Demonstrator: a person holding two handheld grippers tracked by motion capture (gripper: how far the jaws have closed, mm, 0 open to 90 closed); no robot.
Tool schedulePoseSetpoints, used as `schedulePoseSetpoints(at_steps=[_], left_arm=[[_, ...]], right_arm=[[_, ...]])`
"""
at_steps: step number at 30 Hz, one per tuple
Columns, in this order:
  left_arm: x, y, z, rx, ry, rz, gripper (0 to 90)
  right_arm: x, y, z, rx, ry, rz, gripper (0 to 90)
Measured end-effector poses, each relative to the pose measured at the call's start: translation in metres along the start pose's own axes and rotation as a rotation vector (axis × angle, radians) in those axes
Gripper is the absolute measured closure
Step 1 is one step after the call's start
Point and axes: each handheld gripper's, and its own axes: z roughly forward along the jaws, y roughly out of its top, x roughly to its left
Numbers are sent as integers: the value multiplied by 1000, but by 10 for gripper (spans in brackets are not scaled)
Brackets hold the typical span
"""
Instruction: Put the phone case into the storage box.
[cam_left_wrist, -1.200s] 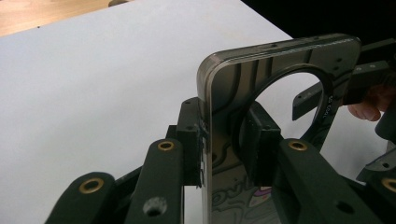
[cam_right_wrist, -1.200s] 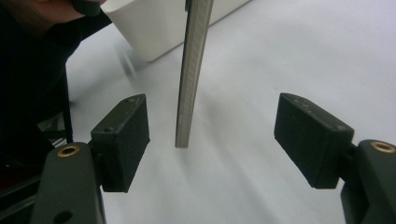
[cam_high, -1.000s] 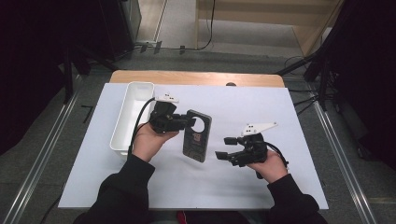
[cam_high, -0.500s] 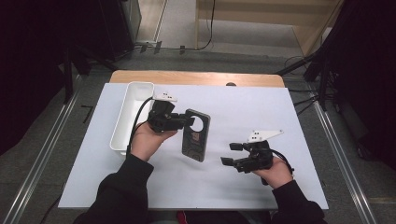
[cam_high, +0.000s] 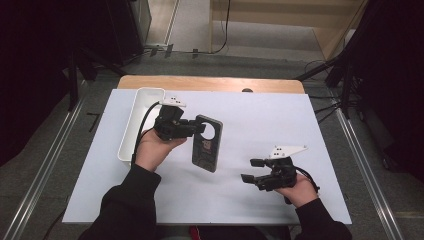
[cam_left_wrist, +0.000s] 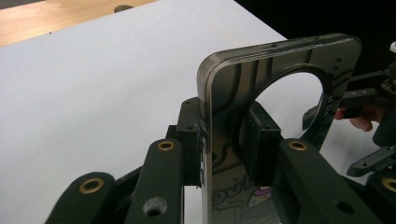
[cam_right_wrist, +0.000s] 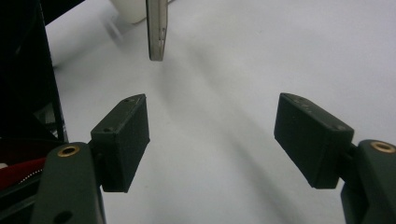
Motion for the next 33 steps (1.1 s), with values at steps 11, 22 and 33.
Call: schedulePoseSetpoints(at_steps=[11, 22, 33], left_arm=[[2, 2, -7, -5, 6, -3, 707], [6, 3, -15, -5, 21, -5, 707], [13, 4, -24, -8, 30, -16, 707]], right_arm=[[1, -8, -6, -5, -10, -10, 254], [0, -15, -11, -5, -30, -13, 255], [0, -17, -14, -21, -36, -19, 254]])
